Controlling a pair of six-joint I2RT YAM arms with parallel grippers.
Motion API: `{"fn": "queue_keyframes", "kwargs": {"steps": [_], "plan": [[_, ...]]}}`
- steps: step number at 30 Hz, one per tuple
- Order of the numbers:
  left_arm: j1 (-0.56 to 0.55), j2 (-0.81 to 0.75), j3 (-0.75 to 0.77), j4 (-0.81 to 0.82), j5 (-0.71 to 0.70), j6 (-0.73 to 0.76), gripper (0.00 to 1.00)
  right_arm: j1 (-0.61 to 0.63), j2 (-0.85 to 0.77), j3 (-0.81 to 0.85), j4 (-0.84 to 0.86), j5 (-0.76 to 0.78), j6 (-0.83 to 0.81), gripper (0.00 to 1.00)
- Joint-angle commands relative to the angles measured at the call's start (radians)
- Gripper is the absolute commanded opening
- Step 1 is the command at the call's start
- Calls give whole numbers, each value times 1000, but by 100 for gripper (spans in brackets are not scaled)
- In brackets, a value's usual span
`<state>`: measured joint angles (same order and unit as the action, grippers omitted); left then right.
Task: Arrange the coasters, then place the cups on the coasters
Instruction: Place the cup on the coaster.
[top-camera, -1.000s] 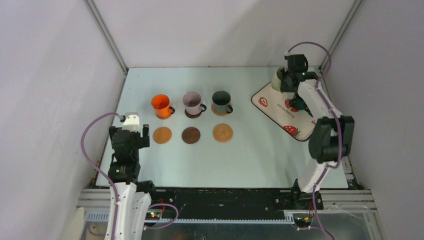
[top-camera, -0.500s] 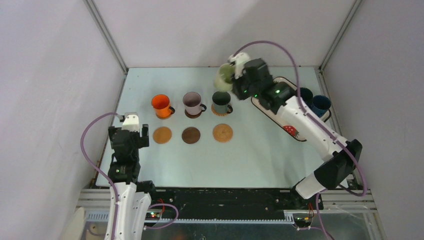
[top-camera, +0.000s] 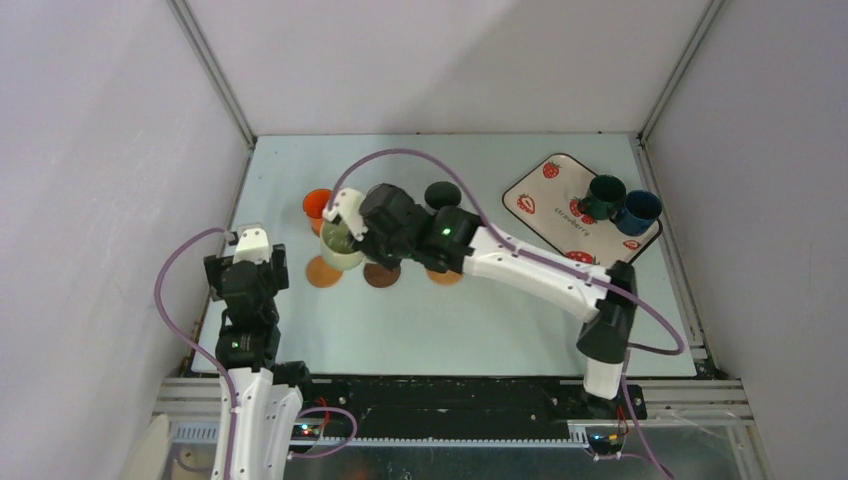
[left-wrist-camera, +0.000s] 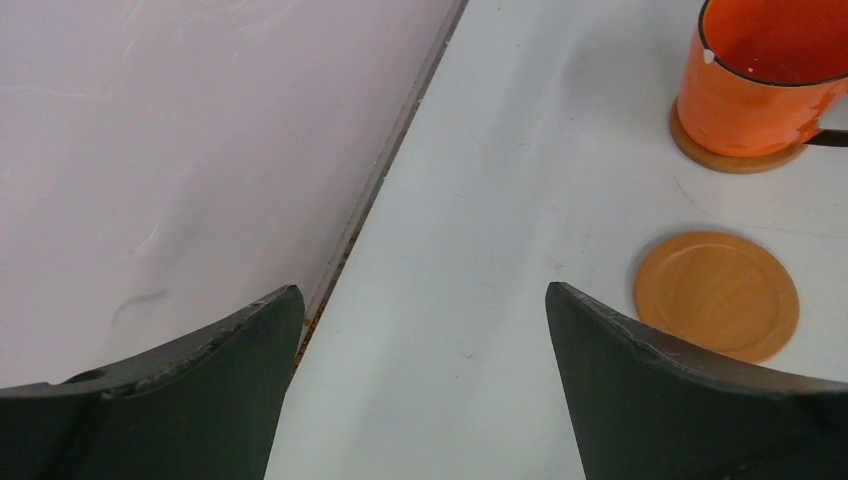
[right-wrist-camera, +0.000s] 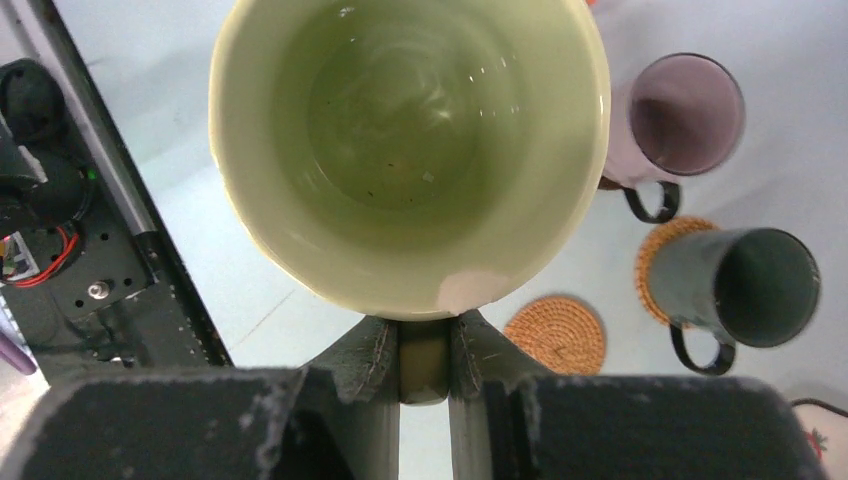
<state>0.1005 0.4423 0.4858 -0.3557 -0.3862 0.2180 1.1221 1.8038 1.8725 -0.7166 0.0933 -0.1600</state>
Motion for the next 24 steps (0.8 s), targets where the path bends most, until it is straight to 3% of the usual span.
{"fn": "queue_keyframes", "kwargs": {"steps": [1, 24], "plan": [[5, -7, -21, 58, -59, -7, 98, 52, 71, 189, 4, 0, -13, 0], [4, -14, -35, 91, -97, 1, 98, 105, 399, 444, -100, -62, 29, 0]]}}
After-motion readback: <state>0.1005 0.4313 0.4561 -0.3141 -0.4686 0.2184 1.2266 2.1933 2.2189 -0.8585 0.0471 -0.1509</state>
